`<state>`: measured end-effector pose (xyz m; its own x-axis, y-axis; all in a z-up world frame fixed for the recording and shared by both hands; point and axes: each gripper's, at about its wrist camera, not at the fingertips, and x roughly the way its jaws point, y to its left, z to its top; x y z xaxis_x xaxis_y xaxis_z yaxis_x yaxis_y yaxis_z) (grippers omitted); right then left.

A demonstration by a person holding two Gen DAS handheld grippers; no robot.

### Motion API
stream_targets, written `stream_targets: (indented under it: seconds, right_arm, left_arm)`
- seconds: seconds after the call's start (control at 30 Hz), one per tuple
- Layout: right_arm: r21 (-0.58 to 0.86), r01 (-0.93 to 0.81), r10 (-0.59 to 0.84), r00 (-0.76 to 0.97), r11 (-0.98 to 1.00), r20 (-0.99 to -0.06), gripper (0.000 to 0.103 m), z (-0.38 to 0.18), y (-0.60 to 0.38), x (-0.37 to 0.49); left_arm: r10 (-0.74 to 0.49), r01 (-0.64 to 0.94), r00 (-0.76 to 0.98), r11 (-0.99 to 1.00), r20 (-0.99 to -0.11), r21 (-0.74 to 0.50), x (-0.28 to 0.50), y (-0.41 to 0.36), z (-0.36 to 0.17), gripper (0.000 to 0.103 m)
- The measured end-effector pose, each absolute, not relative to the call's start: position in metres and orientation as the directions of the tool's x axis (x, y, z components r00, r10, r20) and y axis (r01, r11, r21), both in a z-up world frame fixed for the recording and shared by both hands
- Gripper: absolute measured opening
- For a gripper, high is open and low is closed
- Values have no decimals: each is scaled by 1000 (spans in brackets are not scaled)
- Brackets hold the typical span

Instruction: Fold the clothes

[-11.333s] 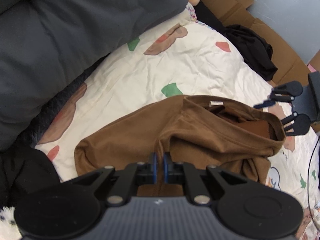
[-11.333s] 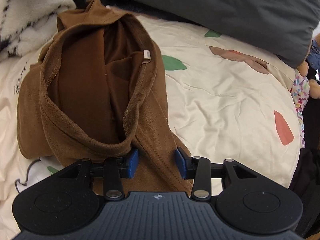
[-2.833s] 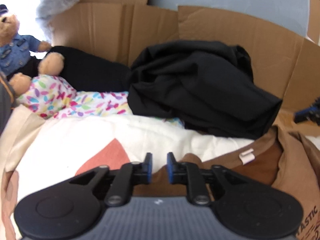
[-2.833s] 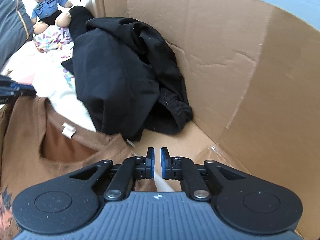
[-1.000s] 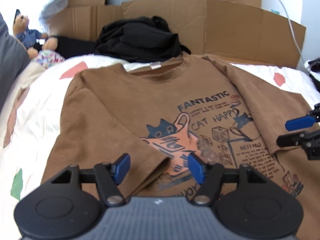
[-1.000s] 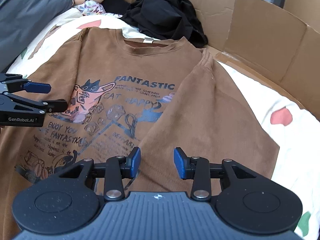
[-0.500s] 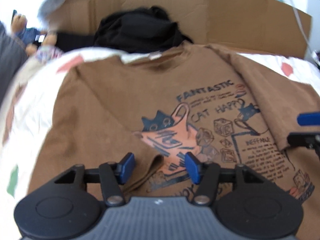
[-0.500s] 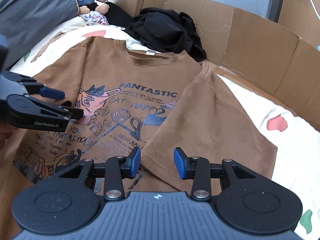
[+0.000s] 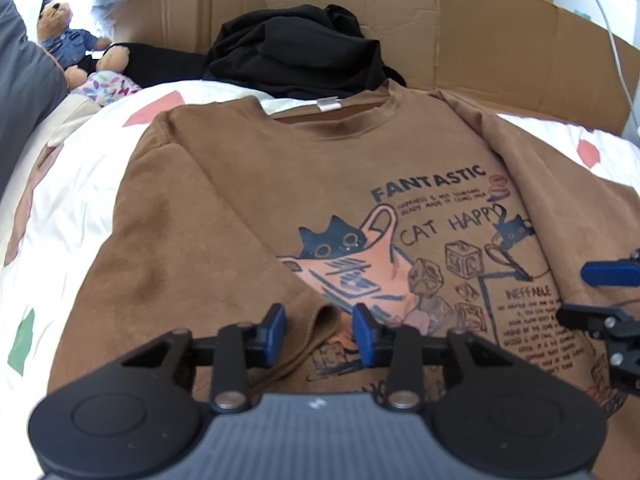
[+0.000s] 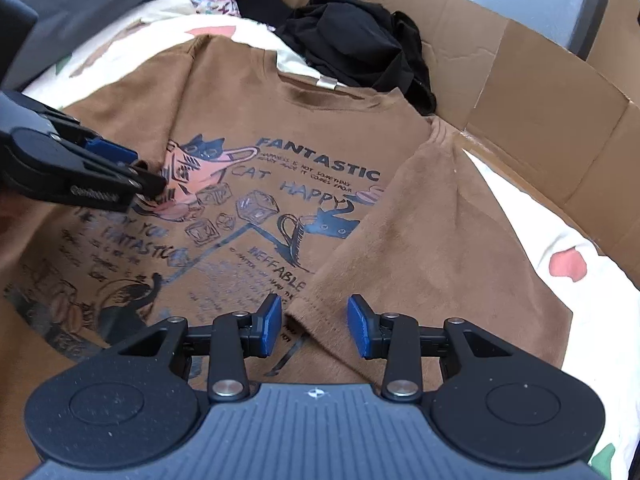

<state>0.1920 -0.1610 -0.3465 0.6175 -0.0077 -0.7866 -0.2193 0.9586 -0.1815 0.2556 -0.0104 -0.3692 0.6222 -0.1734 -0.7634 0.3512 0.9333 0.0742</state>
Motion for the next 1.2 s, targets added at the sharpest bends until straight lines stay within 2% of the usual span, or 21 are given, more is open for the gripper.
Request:
stream_targets:
  seconds: [0.03,0.1,0.17,0.2,0.23,0.4,0.6,0.83,1.2]
  right_arm:
    - [-191,-232,-8,615,954,-788,38,-347,-161,192]
    - [-208,-255,-9,610,944,-792,22,-348,-161,193]
    - [-206,-267,-4,603,941,-797,10,-346,-165,193]
    - [-203,-271,1,601,941,-799,8,-345,-168,193]
    - [-194,-274,10,601,942,-799,7,-341,-173,192]
    - [-182,-292,41,619,939,-784,6,-317,-197,189]
    - [-188,-215,-3,650,958,-760,6,-285,-243,190]
    - [-128,-141,4,686,982,-727,6,-261,-290,202]
    - [-156,-46,-79,704,987,-706,6,-254,-363,223]
  left_arm:
    - [-173,351,622,933,-764,74,256,-10,-369,30]
    - [-174,352,619,933,-766,72,257,-9,-368,26]
    - [-176,351,618,934,-766,68,258,-7,-366,16]
    - [-185,344,623,937,-760,54,258,-5,-362,9]
    - [-192,339,623,940,-758,41,258,-3,-359,7]
    - [-199,333,630,943,-750,30,259,0,-346,3]
    - [-198,299,664,954,-721,13,260,10,-321,3]
    - [-193,269,688,963,-699,-1,269,38,-295,3]
    - [-48,75,752,997,-658,12,302,130,-270,2]
